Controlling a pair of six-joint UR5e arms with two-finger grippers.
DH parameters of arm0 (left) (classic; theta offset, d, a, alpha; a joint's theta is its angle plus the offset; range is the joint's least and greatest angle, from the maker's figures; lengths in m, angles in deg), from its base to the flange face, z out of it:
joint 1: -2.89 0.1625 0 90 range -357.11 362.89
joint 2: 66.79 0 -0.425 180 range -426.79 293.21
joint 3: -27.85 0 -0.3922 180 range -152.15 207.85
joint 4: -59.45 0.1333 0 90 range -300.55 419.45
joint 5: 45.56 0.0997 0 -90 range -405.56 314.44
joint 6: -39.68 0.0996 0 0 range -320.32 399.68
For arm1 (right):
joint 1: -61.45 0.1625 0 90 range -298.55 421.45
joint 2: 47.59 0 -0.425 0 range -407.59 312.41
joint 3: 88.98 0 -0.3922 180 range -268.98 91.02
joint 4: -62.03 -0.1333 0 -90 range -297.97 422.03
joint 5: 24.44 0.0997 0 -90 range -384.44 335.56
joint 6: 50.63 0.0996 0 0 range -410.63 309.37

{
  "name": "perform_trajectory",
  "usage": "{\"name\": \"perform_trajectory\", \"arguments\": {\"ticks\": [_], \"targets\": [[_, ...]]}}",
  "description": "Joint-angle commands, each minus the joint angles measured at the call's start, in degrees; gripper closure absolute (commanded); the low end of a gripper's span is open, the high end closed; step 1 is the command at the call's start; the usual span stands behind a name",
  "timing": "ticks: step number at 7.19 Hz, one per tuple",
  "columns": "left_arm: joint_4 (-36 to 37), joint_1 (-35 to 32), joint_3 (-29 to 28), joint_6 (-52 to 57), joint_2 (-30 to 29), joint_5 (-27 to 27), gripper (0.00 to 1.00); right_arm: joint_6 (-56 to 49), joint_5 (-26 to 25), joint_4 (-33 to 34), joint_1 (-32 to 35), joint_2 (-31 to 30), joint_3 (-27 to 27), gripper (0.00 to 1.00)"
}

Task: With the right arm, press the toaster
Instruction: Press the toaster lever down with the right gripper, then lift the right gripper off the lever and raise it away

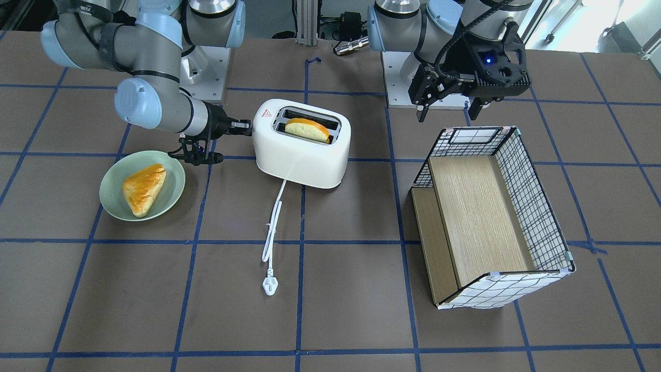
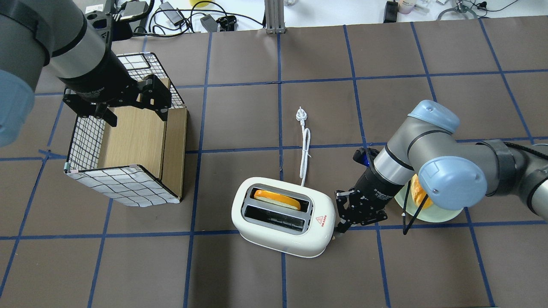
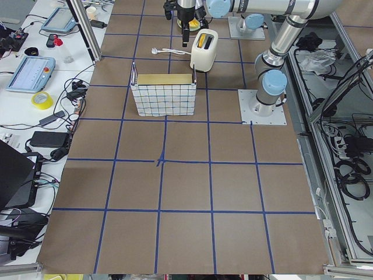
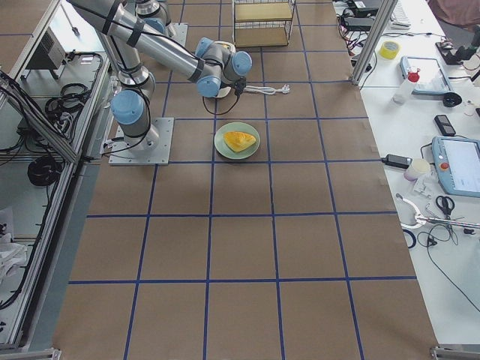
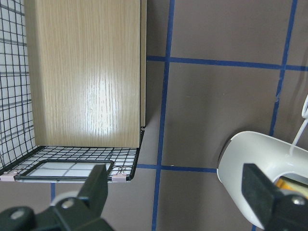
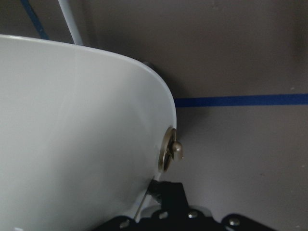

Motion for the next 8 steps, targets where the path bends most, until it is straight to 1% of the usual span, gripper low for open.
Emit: {"name": "perform_trajectory", "arguments": {"ticks": [1,3,4,7,8], "targets": [[0.0,0.0,0.0,0.0,0.0,0.0,0.00,0.0,-0.1,0.7,0.0,1.0,0.2,1.00],[0.0,0.0,0.0,0.0,0.0,0.0,0.00,1.5,-0.6,0.8,0.0,0.4,-0.1,1.00],[-0.1,0.0,0.0,0.0,0.0,0.0,0.00,3.9,-0.7,0.7,0.0,-0.2,-1.3,1.00],[-0.1,0.0,0.0,0.0,0.0,0.0,0.00,5.7,-0.6,-1.4,0.0,-1.6,-4.3,1.00],[-0.1,0.0,0.0,0.0,0.0,0.0,0.00,6.5,-0.7,-4.3,0.0,-2.6,-6.8,1.00]]}}
